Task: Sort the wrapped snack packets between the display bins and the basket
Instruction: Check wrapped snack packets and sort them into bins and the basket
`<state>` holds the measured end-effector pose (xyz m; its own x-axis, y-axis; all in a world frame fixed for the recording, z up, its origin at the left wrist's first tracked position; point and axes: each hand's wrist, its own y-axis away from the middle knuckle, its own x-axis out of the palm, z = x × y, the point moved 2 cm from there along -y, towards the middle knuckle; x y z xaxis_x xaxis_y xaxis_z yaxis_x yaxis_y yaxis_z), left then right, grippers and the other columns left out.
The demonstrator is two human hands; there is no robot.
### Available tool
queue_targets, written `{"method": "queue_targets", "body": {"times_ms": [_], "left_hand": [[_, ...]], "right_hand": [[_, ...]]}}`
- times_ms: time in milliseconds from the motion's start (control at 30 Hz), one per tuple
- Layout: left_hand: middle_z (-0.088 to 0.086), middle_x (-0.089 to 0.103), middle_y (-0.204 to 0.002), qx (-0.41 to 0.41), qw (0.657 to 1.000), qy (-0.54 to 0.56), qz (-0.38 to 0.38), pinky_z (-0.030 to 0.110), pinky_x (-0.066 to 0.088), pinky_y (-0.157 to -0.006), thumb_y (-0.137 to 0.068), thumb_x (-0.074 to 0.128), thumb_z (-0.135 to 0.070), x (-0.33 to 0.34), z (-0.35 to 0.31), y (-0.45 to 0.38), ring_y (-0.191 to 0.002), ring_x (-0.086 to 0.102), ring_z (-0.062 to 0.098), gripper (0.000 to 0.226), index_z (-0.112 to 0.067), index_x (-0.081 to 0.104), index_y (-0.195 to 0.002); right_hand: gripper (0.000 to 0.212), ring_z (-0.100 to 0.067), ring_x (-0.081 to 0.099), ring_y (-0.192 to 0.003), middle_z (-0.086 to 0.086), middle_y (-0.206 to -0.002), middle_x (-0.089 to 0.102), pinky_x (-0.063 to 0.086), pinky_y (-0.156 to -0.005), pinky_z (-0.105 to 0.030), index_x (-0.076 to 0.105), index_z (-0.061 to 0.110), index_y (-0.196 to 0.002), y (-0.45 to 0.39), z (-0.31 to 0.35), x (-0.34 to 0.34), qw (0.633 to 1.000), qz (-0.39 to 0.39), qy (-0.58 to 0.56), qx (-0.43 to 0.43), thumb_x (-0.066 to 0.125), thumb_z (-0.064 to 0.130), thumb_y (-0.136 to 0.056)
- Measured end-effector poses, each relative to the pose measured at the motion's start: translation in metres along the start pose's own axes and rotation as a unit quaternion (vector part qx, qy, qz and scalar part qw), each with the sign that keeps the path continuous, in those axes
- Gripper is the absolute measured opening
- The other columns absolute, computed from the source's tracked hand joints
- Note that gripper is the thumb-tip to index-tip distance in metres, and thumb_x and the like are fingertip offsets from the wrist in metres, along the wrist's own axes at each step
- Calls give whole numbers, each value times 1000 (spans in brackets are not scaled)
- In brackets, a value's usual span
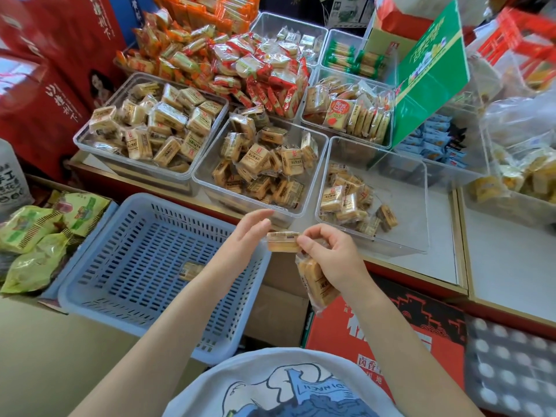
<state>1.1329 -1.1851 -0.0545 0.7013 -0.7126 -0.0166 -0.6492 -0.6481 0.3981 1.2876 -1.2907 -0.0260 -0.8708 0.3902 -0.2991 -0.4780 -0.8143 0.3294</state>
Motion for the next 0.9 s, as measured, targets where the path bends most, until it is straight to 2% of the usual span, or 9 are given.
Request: {"method": "queue_targets", "body": {"times_ms": [67,133,200,300,400,467,600,733,900], "left_hand": [[-17,64,-131,46,996,-46,54,32,46,-103,-83,72,-58,0,-1,4,-120,60,4,46,-47,62,-127],[-7,73,-117,87,993,-66,40,41,56,-98,-80,86,-39,0,-4,7,-110,69,13,47,-33,68,-123],[3,77,-106,97,995,-32,14,46,60,-91,-76,85,-31,1,-8,10,-99,74,21,45,-23,71,-118],[6,79,-100,93,996,-4,6,37,61,-82,-75,82,-30,2,-12,13,-93,76,22,43,-21,71,-115],[5,79,-99,82,997,7,0,31,60,-79,-76,82,-24,3,-12,15,-93,76,20,40,-20,71,-114],[6,79,-100,66,997,26,-1,33,61,-81,-74,83,-22,3,-13,15,-94,76,21,40,-18,72,-113],[6,79,-100,36,997,66,6,25,59,-75,-72,83,-25,7,-17,18,-94,76,19,43,-13,72,-112],[8,78,-103,-1,994,110,25,34,60,-76,-76,77,-32,12,-19,18,-96,75,23,44,-14,70,-115],[8,75,-92,-25,977,209,29,30,58,-57,-84,71,-25,21,-19,20,-82,73,20,33,-10,68,-113]], "right_hand": [[12,-7,61,-69,4,-76,68,50,-69,-22,69,18,-87,0,0,-2,1000,2,-12,11,66,22,-98],[12,-9,61,-69,4,-74,68,51,-69,-23,69,17,-86,0,2,-2,999,5,-26,17,68,22,-97],[10,-10,64,-69,5,-74,68,53,-68,-25,68,18,-87,1,4,-2,999,2,-37,12,71,23,-95],[5,-11,68,-71,6,-82,71,56,-66,-22,69,23,-94,2,7,-3,999,3,-46,-2,73,25,-93],[5,-18,70,-78,2,-88,71,57,-70,-25,69,25,-91,2,7,-6,1000,15,-25,-9,73,24,-93],[6,-12,67,-74,5,-83,69,55,-70,-22,68,21,-89,3,9,-7,999,16,-11,-29,72,19,-93],[5,-8,67,-73,-2,-85,71,57,-71,-25,68,12,-92,3,14,-9,998,9,-12,-58,66,12,-97],[12,-1,61,-69,8,-76,64,54,-70,-22,66,18,-89,3,14,-8,997,-18,2,-77,65,11,-98],[14,0,63,-71,7,-76,66,54,-71,-18,66,20,-87,3,13,-11,996,-34,-4,-77,65,11,-98]]}}
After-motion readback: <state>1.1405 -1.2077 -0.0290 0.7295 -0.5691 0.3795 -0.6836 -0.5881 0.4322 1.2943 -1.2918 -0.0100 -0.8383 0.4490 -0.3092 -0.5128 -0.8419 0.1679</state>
